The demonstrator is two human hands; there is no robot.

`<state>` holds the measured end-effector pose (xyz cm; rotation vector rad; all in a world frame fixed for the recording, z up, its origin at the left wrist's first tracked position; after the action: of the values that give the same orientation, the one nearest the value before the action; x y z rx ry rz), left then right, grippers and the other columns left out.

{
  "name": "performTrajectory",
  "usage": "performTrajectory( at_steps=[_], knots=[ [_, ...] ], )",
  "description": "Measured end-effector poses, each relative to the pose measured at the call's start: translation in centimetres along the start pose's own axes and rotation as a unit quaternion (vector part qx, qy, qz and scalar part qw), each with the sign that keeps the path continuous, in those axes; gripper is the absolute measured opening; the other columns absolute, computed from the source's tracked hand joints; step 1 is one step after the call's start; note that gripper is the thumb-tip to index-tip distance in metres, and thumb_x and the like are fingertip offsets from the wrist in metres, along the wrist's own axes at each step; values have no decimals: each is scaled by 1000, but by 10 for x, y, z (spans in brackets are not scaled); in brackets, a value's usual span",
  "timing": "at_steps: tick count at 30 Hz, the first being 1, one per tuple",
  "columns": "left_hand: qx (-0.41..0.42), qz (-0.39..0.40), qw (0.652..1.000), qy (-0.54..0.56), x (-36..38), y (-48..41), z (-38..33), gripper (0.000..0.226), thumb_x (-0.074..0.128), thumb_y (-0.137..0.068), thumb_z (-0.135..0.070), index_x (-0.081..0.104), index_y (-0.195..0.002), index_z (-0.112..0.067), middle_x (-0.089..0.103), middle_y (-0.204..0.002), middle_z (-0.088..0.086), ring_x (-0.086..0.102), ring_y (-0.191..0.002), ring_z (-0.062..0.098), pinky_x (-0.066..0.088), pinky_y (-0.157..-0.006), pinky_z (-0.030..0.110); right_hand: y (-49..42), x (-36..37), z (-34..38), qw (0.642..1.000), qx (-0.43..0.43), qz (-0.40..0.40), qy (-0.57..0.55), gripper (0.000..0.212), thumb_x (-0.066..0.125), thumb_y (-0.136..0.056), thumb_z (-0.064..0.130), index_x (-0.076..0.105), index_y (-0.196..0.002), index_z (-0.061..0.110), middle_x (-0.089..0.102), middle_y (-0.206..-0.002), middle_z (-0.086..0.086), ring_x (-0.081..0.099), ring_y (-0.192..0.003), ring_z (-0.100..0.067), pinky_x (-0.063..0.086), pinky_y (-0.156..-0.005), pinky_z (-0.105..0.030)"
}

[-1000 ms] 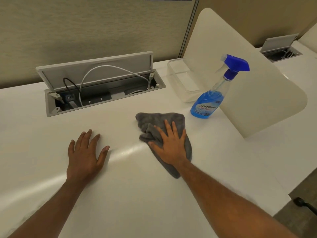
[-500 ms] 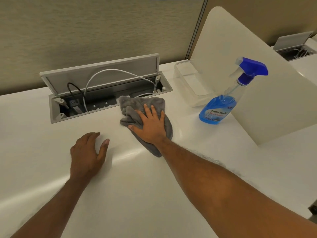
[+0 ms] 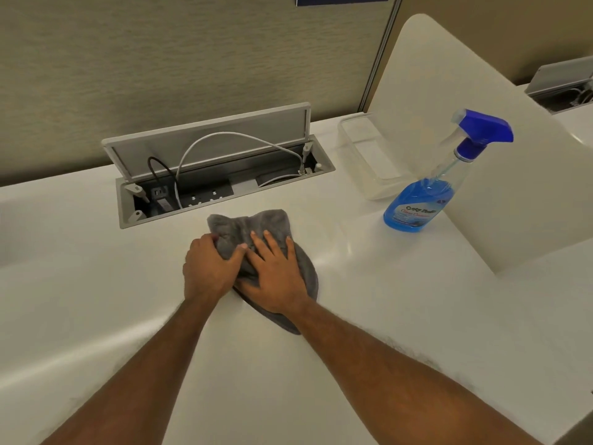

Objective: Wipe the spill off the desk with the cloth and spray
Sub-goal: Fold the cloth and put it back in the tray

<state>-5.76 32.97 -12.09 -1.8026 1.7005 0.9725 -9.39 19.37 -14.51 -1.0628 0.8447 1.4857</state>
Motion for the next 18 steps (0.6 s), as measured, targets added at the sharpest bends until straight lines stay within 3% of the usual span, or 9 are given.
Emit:
performTrajectory(
  at_steps=[3,12,18],
  knots=[
    [-7,9,1000,26,3,21,5,69,70,-82,-53,53,-132,-8,59,-125,14,58,-113,31,50,-97,48,23,-2,3,1000,0,-7,-8,70,35,-91,68,31,-152,34,23,-164,1,11,-153,-22,1,-121,-60],
    [-12,44,997,56,10,98,7,64,69,-85,-49,49,-133,-13,65,-124,9,63,-111,28,51,-97,45,106,-11,11,999,25,-27,-21,68,37,-91,69,36,-150,36,25,-163,3,12,-153,-18,-3,-121,-54],
    [-35,79,995,58,15,133,19,64,70,-80,-53,41,-127,-21,69,-101,-1,69,-95,25,57,-85,44,154,-17,17,998,35,5,-60,72,34,-90,76,31,-152,39,20,-165,6,6,-153,-13,-6,-122,-52]
  ],
)
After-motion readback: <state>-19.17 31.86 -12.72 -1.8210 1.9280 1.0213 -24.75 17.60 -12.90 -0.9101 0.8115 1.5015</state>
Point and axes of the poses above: each hand's wrist, its own y-axis away from the middle knuckle, its own x-axis out of the palm, z = x × y, the point moved 10 cm from there along -y, towards the middle knuckle
